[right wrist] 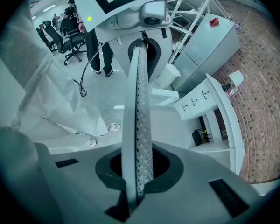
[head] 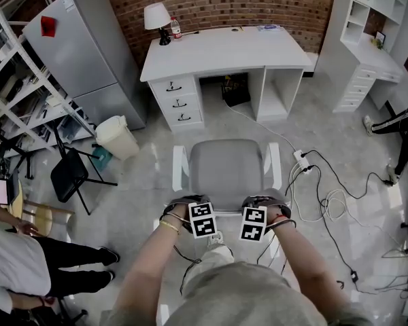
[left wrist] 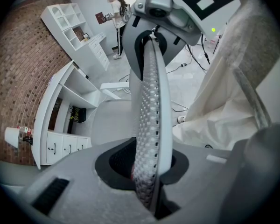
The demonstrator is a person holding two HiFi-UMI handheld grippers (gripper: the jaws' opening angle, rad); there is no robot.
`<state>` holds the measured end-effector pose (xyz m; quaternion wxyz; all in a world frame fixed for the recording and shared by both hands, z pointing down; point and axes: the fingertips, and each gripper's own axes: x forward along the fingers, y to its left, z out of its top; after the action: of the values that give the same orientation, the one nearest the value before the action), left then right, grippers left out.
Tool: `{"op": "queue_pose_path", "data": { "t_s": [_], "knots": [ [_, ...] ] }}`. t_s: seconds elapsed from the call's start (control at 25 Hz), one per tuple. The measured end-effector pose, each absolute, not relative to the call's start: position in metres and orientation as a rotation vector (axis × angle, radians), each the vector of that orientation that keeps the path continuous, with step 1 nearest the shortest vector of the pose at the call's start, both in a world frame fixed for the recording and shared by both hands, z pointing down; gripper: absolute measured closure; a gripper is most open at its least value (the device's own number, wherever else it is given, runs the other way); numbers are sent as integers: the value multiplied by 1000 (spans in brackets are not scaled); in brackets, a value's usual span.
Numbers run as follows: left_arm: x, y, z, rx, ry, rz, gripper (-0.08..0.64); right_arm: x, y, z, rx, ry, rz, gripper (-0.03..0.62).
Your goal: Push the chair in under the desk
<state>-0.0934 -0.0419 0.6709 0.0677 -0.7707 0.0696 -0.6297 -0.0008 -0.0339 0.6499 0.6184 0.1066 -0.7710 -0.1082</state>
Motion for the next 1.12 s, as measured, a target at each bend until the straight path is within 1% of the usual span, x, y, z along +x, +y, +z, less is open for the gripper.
{"op": "queue_pose_path", "data": {
  "t_s": [1.12],
  "knots": [
    [-91, -97, 670, -2332, 161, -1903, 492, 1, -88, 650, 263, -1759, -211, 572]
  ]
}}
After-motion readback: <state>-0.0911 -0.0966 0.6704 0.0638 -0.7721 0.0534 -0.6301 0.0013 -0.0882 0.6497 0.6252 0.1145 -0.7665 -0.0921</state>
